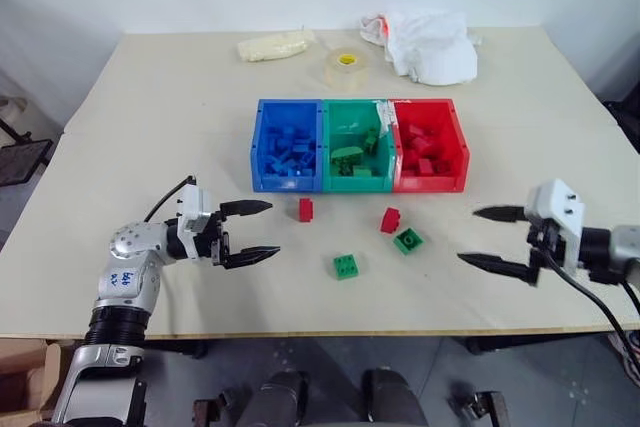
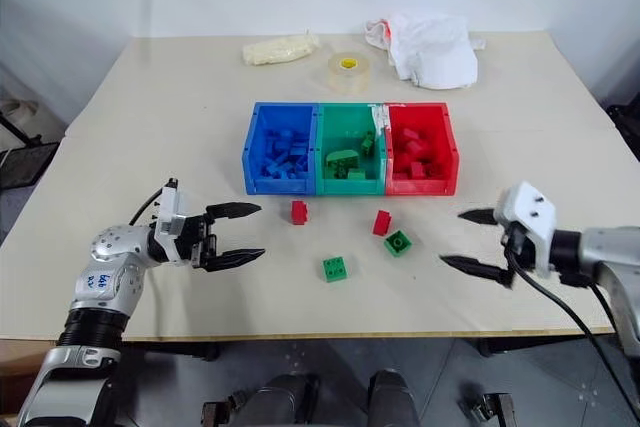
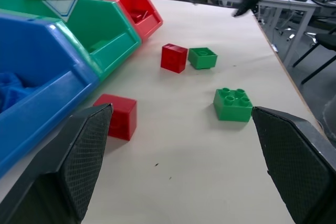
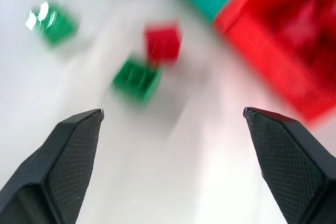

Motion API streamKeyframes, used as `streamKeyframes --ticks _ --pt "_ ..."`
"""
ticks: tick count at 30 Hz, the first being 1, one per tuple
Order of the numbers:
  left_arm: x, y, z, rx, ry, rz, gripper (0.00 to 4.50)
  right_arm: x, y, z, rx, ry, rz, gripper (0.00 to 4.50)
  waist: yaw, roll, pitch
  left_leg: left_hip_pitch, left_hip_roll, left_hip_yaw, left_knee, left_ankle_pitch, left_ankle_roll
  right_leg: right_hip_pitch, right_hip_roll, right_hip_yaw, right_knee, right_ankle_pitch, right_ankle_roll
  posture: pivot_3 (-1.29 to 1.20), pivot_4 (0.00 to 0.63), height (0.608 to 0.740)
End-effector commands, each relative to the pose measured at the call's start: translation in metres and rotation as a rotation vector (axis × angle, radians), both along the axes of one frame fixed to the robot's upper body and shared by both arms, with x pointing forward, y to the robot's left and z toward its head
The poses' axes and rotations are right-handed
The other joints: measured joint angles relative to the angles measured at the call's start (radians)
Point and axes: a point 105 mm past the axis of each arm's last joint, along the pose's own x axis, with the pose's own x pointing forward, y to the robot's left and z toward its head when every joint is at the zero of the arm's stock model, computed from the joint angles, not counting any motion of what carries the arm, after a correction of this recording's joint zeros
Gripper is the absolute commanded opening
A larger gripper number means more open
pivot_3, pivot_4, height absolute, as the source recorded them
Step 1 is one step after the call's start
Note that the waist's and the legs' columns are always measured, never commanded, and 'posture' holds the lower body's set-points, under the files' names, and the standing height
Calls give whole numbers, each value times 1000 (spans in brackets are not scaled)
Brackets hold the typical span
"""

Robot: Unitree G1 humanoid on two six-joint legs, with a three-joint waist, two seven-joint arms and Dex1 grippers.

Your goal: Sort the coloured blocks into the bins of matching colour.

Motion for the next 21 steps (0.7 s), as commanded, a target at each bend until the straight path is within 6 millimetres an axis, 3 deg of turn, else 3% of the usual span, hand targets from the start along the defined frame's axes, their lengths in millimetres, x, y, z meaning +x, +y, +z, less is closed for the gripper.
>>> streamKeyframes --ticks 1,7,11,16,21 --pt "1 5 5 14 -29 6 4500 -6 1 7 -29 -18 7 4473 0 0 0 0 0 0 0 0 0 0 0 0 -1 0 0 0 150 740" --pt "1 2 6 16 -34 -3 4500 7 29 2 23 -30 42 4473 0 0 0 0 1 1 0 0 0 0 -1 1 -1 0 0 0 150 740" --pt "0 -2 8 15 -41 -13 4500 31 56 -8 62 -37 57 4473 1 0 0 0 1 0 0 0 0 0 -1 1 -2 0 0 0 150 740" --pt "-3 -4 9 6 -48 -9 4500 44 73 -20 88 -17 83 4473 3 0 0 -1 0 -3 0 0 0 1 0 3 -2 0 0 0 150 740" --pt "-6 -4 10 5 -47 4 4500 44 81 -35 79 22 113 4473 2 0 0 -1 0 -4 0 0 0 1 0 3 -1 0 0 0 150 740"
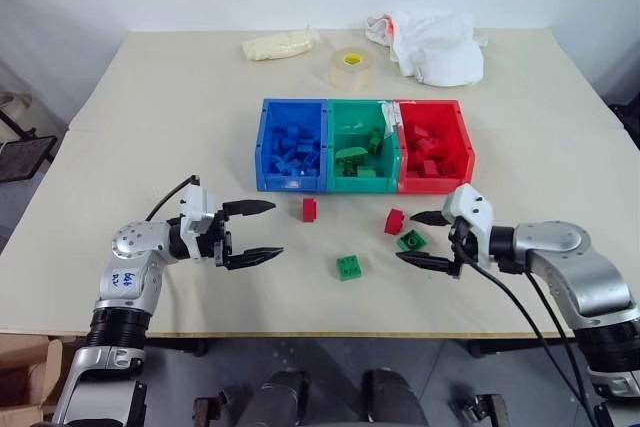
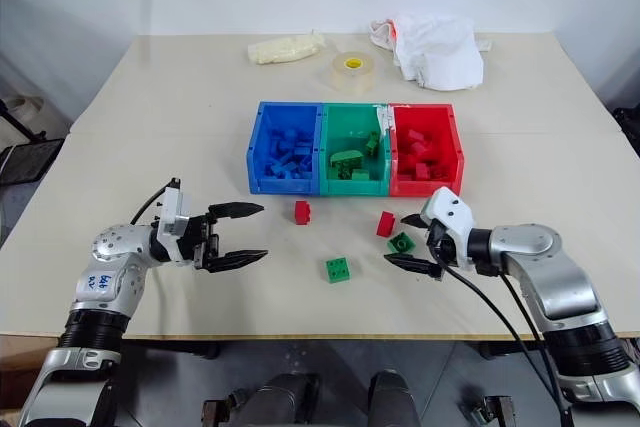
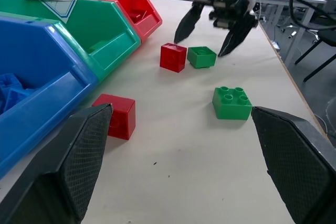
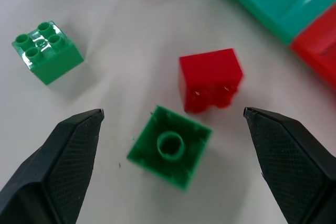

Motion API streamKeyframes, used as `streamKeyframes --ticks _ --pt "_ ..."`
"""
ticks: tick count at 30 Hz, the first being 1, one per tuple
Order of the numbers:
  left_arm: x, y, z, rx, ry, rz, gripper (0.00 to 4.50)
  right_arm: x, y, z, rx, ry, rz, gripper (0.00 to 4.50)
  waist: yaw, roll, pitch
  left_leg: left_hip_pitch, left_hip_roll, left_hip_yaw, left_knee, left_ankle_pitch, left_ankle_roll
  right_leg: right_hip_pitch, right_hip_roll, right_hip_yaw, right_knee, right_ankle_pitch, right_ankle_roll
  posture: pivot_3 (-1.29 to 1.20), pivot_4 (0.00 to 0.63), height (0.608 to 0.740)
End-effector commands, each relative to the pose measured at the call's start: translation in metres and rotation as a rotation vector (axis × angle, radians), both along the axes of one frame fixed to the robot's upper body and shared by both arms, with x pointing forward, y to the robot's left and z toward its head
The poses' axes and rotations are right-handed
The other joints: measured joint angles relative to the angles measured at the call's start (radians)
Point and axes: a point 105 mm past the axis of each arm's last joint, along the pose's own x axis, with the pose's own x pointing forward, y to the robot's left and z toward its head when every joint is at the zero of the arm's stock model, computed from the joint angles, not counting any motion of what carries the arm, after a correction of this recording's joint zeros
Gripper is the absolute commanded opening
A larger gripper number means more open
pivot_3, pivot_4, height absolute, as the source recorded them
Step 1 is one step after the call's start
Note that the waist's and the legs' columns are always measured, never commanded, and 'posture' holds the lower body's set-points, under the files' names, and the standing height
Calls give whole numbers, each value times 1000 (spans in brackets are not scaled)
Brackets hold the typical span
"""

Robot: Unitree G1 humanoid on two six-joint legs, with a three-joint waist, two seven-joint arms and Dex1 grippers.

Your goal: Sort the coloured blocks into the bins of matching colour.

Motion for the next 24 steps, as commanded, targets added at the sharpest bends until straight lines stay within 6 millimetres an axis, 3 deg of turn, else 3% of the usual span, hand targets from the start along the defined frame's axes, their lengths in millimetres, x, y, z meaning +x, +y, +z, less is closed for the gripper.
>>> streamKeyframes --ticks 1,4,11,13,19,24 --pt "-3 3 6 -5 -27 13 4500 0 4 -1 -12 -21 22 4473 -1 0 0 0 0 0 0 0 0 0 0 0 0 0 0 0 150 740" --pt "-4 4 7 -6 -28 20 4500 -1 6 -4 -5 -24 24 3880 -1 0 0 0 0 0 0 0 0 0 0 0 0 0 0 0 150 740" --pt "-4 6 6 -4 -27 27 4500 0 5 6 22 -68 4 1692 -1 0 0 0 0 0 0 0 0 0 0 0 0 0 0 0 150 740" --pt "-4 6 6 -5 -28 28 4500 1 4 16 32 -96 -4 1505 -1 0 0 0 0 0 0 0 0 0 0 0 0 0 0 0 150 740" --pt "-3 6 6 -8 -28 29 4500 10 7 57 83 -203 -16 1499 -3 0 0 0 0 0 0 0 0 0 0 0 0 0 0 0 150 740" --pt "-2 3 6 -14 -31 29 4500 44 35 103 177 -327 11 1499 -13 0 0 0 1 2 -1 0 -1 0 0 -1 0 0 0 0 150 740"
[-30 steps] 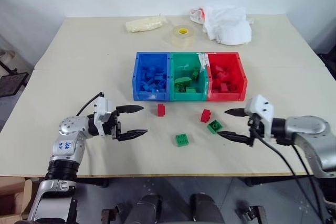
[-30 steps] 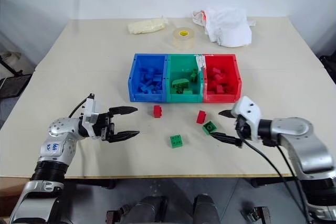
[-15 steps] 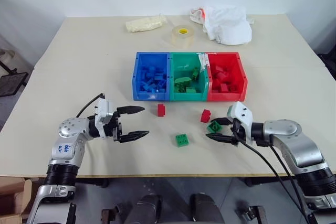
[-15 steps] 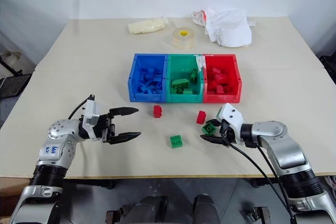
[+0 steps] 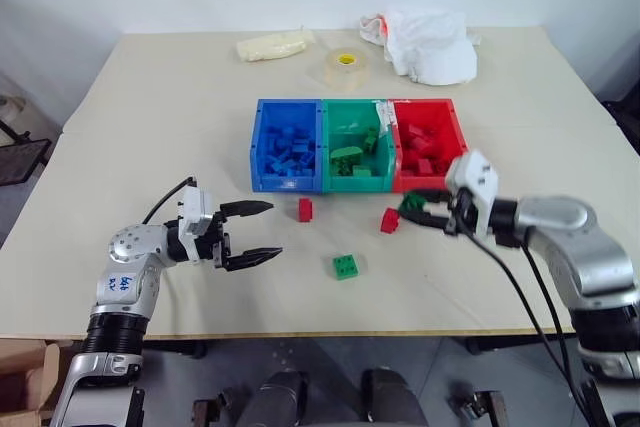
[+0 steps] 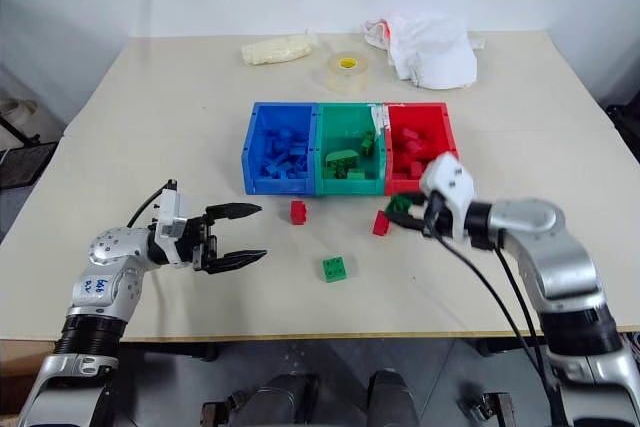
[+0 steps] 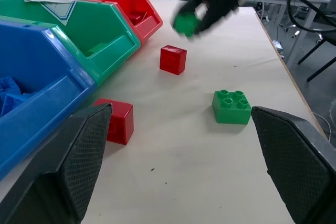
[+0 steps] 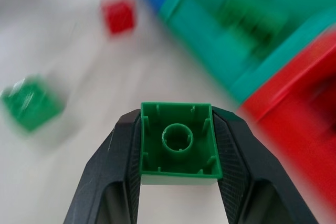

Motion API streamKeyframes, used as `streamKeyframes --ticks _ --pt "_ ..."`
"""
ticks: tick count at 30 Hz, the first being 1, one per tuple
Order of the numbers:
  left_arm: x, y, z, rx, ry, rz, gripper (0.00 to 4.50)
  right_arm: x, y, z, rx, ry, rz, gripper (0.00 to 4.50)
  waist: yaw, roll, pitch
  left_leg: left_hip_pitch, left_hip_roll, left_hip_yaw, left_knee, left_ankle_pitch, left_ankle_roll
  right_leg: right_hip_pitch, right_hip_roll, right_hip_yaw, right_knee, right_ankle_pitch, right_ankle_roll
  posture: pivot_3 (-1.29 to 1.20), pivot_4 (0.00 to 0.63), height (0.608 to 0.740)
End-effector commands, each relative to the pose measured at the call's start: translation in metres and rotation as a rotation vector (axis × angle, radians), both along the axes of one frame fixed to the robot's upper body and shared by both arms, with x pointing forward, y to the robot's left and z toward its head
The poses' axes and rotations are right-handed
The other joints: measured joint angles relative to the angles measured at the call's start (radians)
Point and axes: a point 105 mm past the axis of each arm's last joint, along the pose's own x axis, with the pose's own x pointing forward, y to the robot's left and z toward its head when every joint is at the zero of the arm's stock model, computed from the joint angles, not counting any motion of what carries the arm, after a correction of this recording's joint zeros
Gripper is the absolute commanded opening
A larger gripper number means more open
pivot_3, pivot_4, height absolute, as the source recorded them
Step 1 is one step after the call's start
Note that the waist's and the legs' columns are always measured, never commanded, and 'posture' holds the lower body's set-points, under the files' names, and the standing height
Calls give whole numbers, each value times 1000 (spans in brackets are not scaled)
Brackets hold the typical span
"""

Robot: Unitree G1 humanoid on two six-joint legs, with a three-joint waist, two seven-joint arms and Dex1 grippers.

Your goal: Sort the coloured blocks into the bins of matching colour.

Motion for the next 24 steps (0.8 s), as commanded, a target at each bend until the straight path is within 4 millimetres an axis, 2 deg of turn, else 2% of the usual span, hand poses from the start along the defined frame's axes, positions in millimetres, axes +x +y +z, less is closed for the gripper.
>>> streamKeyframes --ticks 1,4,8,12,17,20,24 --pt "-1 1 6 -10 -36 3 4500 24 21 27 68 -86 17 1499 -3 0 0 0 0 0 0 0 0 0 0 0 1 0 0 0 150 740" --pt "-2 -2 6 -13 -40 1 4500 49 42 32 75 -112 22 1499 -17 0 0 0 0 -1 0 0 0 0 0 1 3 0 0 0 150 740" --pt "-2 -4 6 -14 -44 -2 4500 77 56 24 47 -126 -1 1499 -18 0 0 0 0 -2 -1 0 0 -1 1 0 7 0 0 0 150 740" --pt "-1 -4 9 -16 -56 7 4500 93 65 24 43 -132 -27 2754 -25 0 0 0 -2 -4 -1 0 0 -2 1 0 9 0 0 0 150 740" --pt "-1 -1 12 -16 -64 11 4500 93 67 31 59 -171 2 4390 -34 0 0 0 -2 -3 -3 0 0 -6 1 0 13 0 0 0 150 740" --pt "-1 1 12 -15 -66 7 4500 89 61 36 65 -199 15 4453 -43 0 0 0 -2 -3 -3 0 0 -6 1 0 13 0 0 0 150 740" --pt "-2 5 11 -20 -78 1 4500 54 38 37 70 -205 106 4453 -41 0 0 -1 -2 -5 -3 0 -1 -7 1 0 14 0 0 0 150 740"
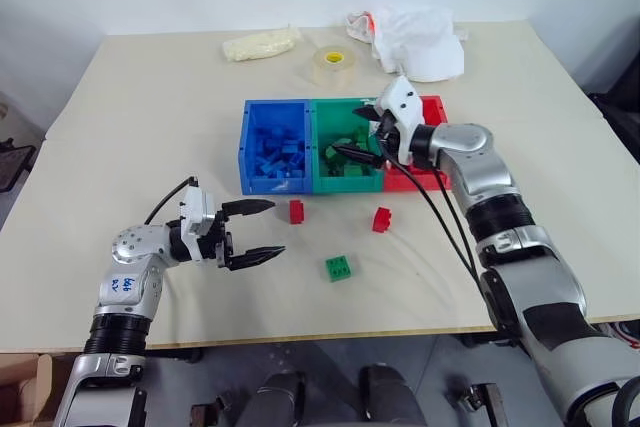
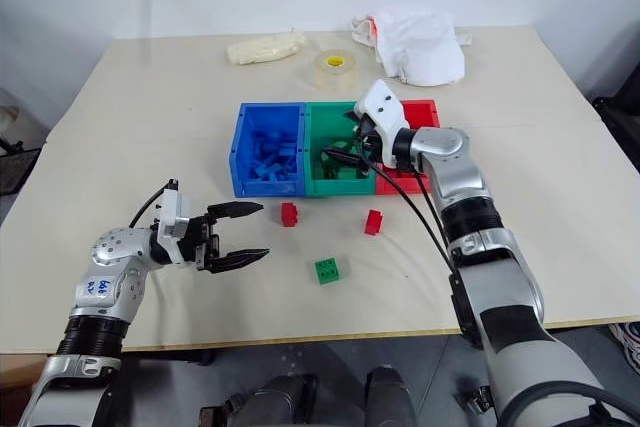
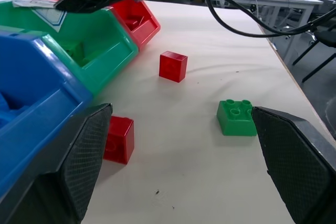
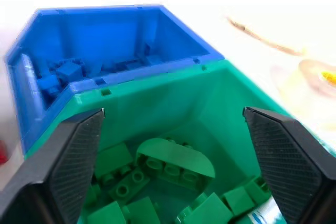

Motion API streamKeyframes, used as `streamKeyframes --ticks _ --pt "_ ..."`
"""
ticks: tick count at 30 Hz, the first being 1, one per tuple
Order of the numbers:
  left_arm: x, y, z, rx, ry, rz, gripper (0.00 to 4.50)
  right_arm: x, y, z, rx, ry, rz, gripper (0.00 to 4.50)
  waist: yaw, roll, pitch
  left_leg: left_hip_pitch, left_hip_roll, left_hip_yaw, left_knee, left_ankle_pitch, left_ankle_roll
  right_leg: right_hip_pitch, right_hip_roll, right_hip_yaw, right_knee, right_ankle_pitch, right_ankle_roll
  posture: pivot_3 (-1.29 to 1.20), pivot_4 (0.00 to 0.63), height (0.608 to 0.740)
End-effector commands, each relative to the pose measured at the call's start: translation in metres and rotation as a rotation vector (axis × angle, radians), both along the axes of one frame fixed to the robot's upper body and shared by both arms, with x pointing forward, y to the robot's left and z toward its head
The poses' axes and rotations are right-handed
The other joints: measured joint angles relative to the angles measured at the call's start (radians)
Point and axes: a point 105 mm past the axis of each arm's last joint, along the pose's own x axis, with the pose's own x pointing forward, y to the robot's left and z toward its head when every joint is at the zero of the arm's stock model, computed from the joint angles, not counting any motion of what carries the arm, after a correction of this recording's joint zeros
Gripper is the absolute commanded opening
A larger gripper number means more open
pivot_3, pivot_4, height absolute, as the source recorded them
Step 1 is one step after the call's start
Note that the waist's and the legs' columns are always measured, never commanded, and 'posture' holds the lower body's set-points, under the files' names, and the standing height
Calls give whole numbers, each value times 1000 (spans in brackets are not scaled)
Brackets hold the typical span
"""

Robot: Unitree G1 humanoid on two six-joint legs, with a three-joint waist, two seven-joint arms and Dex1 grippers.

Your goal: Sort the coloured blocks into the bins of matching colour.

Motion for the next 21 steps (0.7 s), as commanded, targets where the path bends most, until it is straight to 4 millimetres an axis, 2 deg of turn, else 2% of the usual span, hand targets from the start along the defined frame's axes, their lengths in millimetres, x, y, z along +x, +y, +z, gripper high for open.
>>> streamKeyframes --ticks 1,6,11,17,21 --pt "-3 8 9 -21 -60 -7 4500 -33 -18 15 16 -45 81 4453 4 0 0 0 0 0 0 0 0 0 0 0 0 0 0 0 150 740" --pt "-3 16 -2 33 -35 -16 4500 -85 -61 -8 -46 71 86 4453 14 0 0 -1 0 1 1 -1 0 -1 -1 0 -1 0 0 0 150 740" --pt "0 23 -3 47 -33 -31 4500 -122 -113 -28 -124 207 -38 4453 29 0 0 -2 0 6 2 0 0 -1 -1 0 -4 0 0 0 150 740" --pt "4 21 2 31 -42 -43 4500 -148 -169 -45 -183 304 -223 4453 40 0 0 -1 0 10 4 -1 1 0 -1 0 -6 0 0 0 150 740" --pt "4 22 1 33 -41 -46 4500 -153 -172 -47 -177 312 -248 4453 39 0 0 -1 2 12 4 -1 1 0 -1 1 -6 0 0 0 150 740"
